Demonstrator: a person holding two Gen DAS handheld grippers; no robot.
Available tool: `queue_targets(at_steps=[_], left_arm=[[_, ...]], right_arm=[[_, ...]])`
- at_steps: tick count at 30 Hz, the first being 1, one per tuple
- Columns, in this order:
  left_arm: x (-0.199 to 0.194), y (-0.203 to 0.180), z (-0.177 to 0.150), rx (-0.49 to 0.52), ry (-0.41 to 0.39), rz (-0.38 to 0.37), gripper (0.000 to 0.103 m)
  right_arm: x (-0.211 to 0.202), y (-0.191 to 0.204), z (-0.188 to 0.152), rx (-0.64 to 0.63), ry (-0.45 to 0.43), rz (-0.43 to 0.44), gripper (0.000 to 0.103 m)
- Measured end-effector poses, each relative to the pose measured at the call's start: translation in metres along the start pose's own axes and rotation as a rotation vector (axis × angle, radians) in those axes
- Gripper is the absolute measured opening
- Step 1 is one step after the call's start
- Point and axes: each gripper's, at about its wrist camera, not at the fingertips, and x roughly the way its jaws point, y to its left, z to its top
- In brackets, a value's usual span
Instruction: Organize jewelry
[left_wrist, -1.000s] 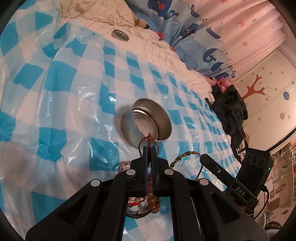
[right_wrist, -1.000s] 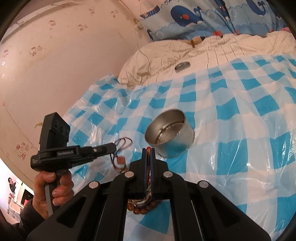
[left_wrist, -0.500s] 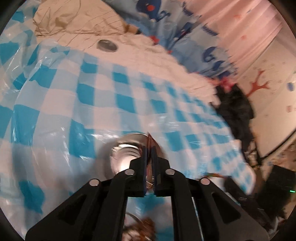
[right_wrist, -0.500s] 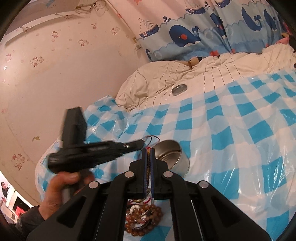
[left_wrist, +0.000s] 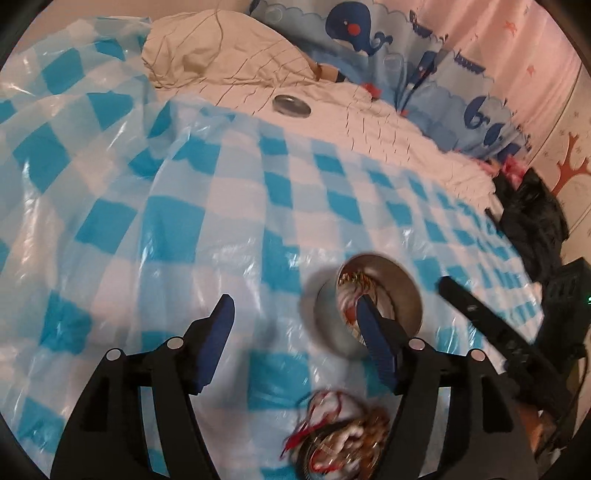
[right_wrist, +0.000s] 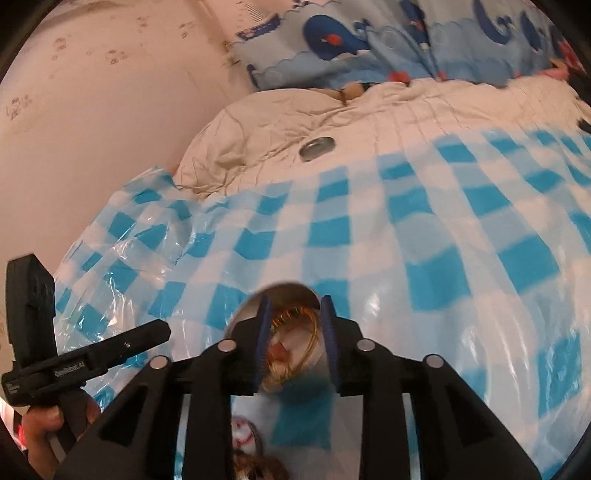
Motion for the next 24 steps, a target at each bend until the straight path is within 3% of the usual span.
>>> queue_targets(at_steps=[5, 10, 20, 24], left_arm=[[-0.018, -0.004, -0.024, 0.07, -0.012, 0.054, 0.073], [-0.021, -0.005, -0.04, 0.077, 0.026, 0.058, 0.074], [-0.034, -0.02, -0.063, 0.123, 0.035, 0.063, 0.084], [-0.037, -0.01, -0.057, 0.077, 0.023, 0.072, 0.086]], right_arm=[[-0.05, -0.003, -0.037, -0.003, 0.017, 0.028, 0.047], [-0.059, 0.002, -0.065, 0.008, 0.097, 0.078, 0.047], [-0.064, 0.038, -0.111, -0.14, 0.209, 0.138, 0.055], [-0.057, 0.048, -0.121, -0.164, 0.197, 0.163, 0.055]])
